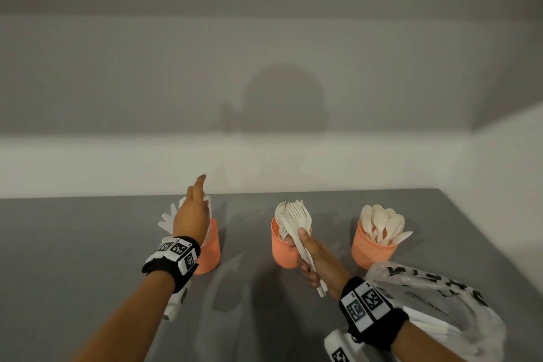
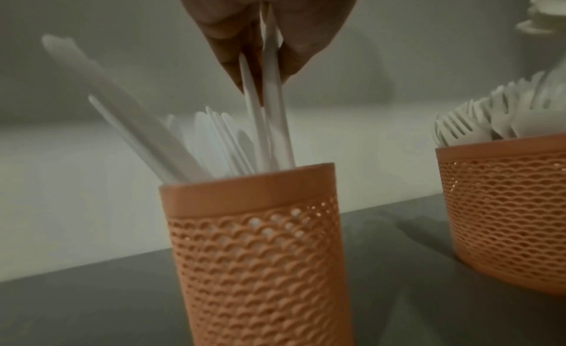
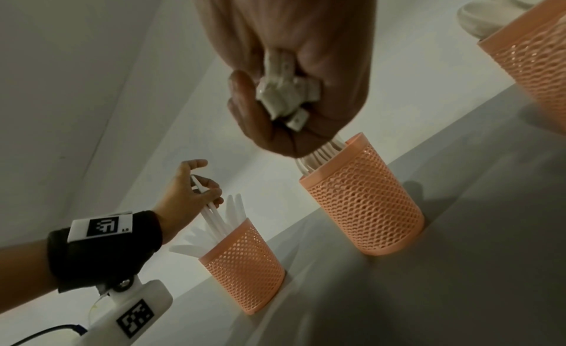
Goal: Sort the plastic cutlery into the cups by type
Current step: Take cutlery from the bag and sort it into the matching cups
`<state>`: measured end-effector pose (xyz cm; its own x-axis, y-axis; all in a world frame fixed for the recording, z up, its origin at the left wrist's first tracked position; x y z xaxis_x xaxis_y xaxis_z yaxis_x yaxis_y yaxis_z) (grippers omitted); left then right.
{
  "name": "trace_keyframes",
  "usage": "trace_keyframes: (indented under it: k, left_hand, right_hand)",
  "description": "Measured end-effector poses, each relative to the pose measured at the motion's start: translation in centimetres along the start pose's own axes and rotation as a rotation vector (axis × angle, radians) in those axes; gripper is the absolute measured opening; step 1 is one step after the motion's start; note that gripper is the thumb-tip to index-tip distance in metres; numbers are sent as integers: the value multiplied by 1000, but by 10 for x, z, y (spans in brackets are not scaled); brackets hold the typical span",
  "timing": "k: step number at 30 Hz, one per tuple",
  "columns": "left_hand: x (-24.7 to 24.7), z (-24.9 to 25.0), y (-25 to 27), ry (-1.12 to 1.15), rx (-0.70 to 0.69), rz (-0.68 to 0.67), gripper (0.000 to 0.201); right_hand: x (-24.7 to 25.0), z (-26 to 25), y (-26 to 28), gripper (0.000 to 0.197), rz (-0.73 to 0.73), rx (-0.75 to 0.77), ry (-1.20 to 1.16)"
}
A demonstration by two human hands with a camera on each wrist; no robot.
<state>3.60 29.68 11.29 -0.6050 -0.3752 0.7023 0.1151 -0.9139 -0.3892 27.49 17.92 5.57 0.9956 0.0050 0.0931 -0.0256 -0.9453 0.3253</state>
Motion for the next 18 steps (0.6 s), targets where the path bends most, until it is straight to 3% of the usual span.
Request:
trace_keyframes:
  k: [6, 8, 12, 15, 18]
  left_hand:
    - [-15, -6, 0, -513, -150, -38, 14]
    - [-21, -7, 1, -511, -129, -71, 24]
    - [-21, -14, 1, -575, 1, -152, 65]
    - [-5, 12, 0, -402, -67, -80, 82]
    - [18, 60, 11, 136, -120, 25, 65]
  right_hand:
    - [0, 0, 1, 50, -5, 10, -26]
    - [0, -1, 0, 47, -9, 15, -37]
    - [0, -2, 3, 43, -13, 7, -59]
    - [-2, -3, 6, 43, -30, 10, -78]
    - [-8, -5, 4, 48, -72, 21, -108]
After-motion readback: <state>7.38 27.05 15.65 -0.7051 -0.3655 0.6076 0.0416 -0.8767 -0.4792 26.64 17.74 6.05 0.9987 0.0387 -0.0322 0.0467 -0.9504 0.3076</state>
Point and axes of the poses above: each hand's wrist, its own y-axis away from the middle knuckle, its own x-axis out of the back of the hand, z = x × y, the point moved 9 cm from there along -y, towards the middle knuckle, and after that the axes turned 4 degrees about z, right-handed, at the moved point
